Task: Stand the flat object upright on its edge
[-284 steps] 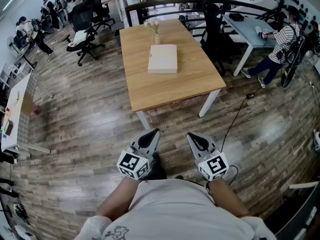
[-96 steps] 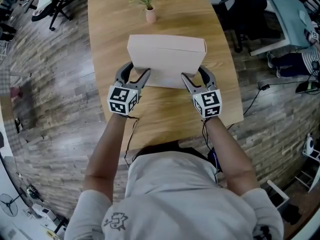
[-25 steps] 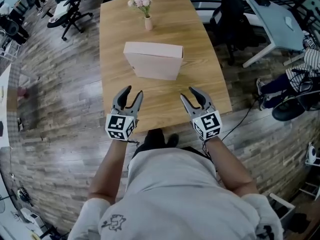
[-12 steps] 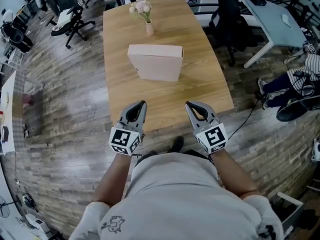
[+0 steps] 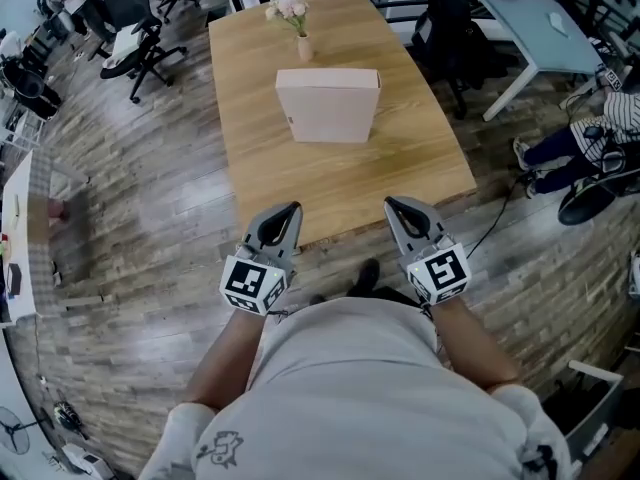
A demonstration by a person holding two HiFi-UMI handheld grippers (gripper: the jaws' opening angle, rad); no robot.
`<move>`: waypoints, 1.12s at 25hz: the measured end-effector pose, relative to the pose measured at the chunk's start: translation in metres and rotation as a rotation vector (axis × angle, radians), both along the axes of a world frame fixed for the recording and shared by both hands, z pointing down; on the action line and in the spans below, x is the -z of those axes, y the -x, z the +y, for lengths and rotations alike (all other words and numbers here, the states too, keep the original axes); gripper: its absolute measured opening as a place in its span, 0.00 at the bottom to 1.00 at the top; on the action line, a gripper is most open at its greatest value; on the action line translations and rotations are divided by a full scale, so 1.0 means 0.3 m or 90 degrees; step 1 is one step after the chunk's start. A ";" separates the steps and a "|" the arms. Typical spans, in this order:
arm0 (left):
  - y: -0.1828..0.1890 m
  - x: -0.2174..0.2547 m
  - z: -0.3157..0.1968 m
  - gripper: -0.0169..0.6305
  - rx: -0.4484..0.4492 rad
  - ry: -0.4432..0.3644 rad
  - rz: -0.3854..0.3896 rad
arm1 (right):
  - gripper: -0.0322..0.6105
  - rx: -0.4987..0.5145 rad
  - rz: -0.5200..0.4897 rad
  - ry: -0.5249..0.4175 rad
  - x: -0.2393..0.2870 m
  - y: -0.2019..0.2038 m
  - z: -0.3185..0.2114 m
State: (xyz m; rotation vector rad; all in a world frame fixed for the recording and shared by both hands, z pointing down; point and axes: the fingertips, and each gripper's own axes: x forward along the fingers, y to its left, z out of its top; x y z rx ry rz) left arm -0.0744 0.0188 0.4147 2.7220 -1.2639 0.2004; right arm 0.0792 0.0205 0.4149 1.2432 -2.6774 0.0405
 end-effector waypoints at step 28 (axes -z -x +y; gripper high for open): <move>0.322 0.065 0.400 0.04 -0.051 -0.035 0.015 | 0.06 -0.069 -0.012 -0.023 0.063 0.258 0.461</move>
